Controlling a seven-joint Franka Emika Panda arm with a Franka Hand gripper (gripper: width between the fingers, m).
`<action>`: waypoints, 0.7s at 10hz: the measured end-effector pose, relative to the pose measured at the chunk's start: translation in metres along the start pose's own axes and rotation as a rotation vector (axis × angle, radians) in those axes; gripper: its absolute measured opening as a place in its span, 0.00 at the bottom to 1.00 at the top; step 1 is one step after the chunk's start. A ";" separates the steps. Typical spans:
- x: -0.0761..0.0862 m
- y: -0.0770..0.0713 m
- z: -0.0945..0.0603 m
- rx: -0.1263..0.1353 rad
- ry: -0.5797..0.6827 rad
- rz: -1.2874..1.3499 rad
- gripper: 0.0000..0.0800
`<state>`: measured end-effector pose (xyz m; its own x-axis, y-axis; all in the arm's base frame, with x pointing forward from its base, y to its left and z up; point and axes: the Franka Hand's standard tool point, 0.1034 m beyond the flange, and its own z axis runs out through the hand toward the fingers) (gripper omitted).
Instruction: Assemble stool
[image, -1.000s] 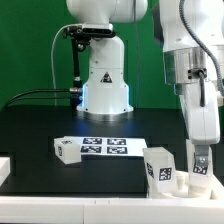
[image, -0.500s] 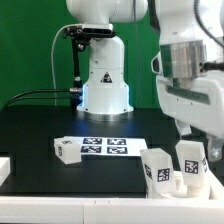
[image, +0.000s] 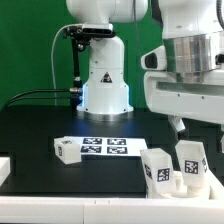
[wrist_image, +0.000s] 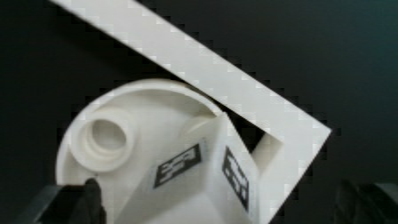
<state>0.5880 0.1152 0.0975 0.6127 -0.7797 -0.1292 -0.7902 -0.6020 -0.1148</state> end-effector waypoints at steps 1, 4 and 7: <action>-0.003 0.005 -0.001 -0.051 -0.003 -0.178 0.81; -0.002 0.012 -0.005 -0.119 0.033 -0.683 0.81; 0.001 0.013 -0.005 -0.144 0.033 -0.934 0.81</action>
Offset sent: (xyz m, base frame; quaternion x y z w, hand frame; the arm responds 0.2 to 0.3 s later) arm -0.0185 -0.0083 0.0016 -0.0613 0.0499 -0.3986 0.9137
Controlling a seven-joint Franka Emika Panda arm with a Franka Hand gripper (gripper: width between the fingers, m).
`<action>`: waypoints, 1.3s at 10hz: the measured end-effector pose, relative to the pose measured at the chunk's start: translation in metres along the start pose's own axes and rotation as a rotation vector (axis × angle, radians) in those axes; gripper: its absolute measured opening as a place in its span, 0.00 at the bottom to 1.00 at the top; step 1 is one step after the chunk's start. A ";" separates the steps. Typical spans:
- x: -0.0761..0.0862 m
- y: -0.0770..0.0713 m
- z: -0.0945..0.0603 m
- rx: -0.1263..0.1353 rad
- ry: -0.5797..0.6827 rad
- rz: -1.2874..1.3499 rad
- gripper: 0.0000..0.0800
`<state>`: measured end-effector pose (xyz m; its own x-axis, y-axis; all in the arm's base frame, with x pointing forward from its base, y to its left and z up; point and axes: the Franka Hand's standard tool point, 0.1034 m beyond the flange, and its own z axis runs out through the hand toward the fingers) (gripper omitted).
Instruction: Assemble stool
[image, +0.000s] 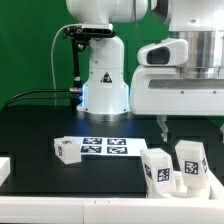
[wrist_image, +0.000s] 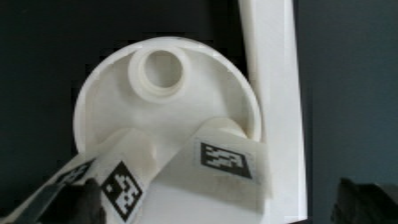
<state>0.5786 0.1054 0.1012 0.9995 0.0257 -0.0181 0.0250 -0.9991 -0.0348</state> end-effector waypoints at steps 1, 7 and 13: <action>0.003 -0.002 -0.002 -0.036 0.013 -0.184 0.81; 0.014 0.000 -0.005 -0.096 0.005 -0.715 0.81; 0.014 0.004 0.020 -0.101 -0.009 -0.675 0.67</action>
Offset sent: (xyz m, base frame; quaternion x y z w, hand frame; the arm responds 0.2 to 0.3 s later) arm 0.0076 0.0181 0.0049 -0.0291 0.0118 -0.2876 0.9572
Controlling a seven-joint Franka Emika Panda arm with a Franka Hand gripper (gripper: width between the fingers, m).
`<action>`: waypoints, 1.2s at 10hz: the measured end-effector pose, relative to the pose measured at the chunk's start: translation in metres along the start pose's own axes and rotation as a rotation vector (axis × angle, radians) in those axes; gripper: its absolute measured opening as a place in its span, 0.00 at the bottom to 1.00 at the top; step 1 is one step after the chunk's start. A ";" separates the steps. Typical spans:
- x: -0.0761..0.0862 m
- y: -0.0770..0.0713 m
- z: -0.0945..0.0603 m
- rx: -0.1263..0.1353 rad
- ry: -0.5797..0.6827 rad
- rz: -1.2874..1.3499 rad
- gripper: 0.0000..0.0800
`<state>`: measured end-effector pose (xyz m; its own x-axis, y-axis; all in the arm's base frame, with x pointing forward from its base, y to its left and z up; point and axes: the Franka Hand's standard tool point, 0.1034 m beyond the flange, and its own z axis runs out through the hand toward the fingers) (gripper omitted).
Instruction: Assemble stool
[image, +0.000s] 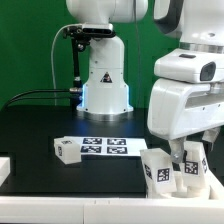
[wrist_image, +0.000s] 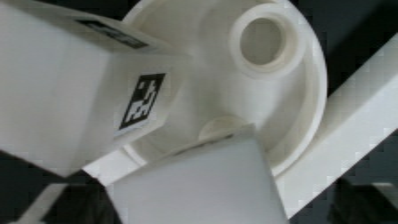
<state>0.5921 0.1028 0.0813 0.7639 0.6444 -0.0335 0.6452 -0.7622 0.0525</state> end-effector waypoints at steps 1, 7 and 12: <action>0.000 0.000 0.000 0.002 0.001 0.064 0.48; 0.002 -0.003 0.000 0.047 0.011 0.780 0.42; 0.006 -0.006 0.002 0.095 0.009 1.203 0.42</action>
Offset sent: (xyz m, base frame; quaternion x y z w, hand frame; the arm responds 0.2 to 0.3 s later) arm 0.0000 0.0000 0.0000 0.0000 0.0000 0.1938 0.9810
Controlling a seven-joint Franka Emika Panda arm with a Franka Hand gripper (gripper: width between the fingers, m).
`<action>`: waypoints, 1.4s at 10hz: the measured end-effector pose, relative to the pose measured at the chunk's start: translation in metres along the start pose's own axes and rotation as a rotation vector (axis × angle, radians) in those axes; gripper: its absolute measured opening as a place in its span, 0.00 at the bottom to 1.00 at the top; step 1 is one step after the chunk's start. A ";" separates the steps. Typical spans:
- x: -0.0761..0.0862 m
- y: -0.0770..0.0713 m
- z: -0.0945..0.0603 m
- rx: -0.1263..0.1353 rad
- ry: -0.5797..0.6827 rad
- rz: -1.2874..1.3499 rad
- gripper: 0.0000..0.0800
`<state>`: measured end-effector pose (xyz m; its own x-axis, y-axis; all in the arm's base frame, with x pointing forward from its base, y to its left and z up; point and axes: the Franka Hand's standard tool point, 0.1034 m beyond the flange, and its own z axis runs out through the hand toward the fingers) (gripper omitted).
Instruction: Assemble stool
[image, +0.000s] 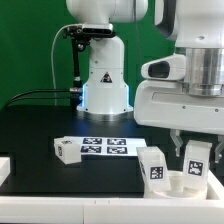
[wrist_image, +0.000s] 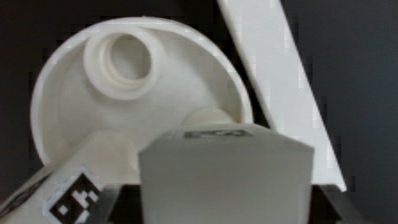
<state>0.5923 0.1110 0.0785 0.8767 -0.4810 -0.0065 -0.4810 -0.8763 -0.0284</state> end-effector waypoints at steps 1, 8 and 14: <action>0.000 0.000 0.000 0.005 -0.004 0.108 0.42; -0.002 -0.011 0.002 0.118 -0.026 0.996 0.42; -0.001 -0.014 0.003 0.168 -0.085 1.409 0.42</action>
Offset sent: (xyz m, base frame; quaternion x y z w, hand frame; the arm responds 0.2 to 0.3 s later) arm 0.0013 0.0187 -0.0048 0.0924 0.0200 0.4579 0.8840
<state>0.5985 0.1234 0.0754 -0.3261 -0.9265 -0.1878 -0.9372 0.3429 -0.0644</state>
